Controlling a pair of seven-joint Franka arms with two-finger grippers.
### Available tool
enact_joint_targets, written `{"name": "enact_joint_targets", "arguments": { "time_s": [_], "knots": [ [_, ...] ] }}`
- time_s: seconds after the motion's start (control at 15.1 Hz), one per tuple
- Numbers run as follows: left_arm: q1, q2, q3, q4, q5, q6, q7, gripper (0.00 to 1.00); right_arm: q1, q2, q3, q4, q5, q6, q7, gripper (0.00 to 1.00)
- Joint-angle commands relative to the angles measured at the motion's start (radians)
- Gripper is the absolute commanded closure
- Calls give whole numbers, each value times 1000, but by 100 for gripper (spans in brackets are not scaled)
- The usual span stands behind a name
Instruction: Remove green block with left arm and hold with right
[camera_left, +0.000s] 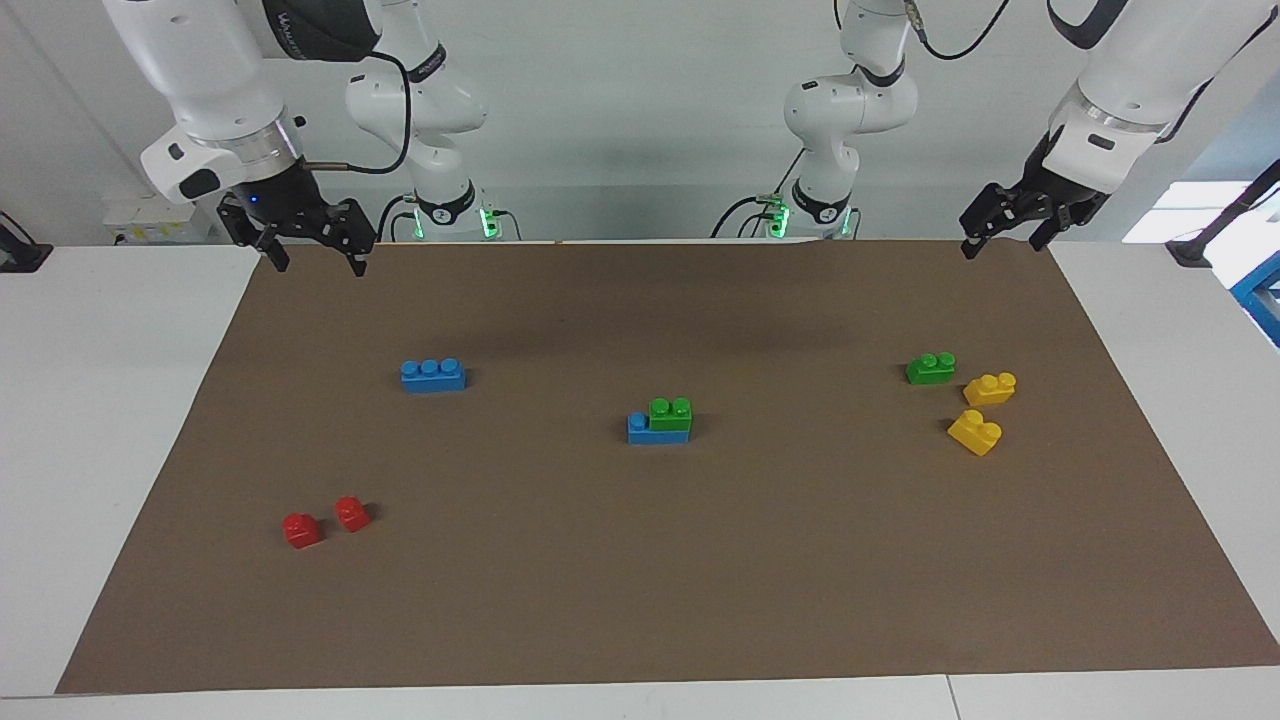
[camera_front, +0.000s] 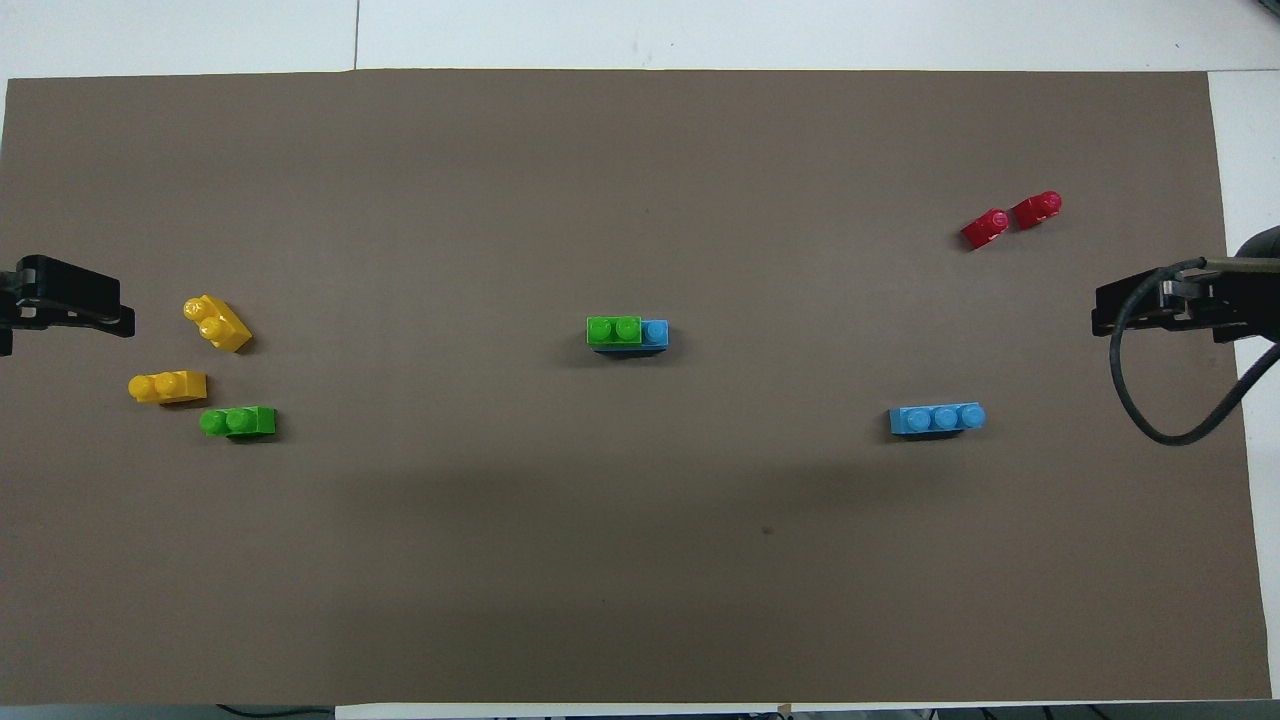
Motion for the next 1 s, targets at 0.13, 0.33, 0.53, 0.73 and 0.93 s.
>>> {"name": "enact_joint_targets", "arguments": {
  "time_s": [0.13,0.33,0.53,0.73,0.93],
  "knots": [
    [-25,-57,-5,-97,-19,25,-97,0,-1,-28,5,-41,25,51,9,0],
    [-123,-90,-6,-176,-22,114,-471,0,-4,-43,5,-74,25,52,15,0],
    [-252,-126,-6,-263,-25,227,-865,0,-4,-46,5,-82,27,60,84,0],
    [-359,-154,-6,-331,-25,325,-1126,0,5,-51,8,-105,92,60,370,0],
    [-430,-144,-6,-340,-25,374,-1326,0,19,-51,17,-163,194,72,691,1]
  ]
}}
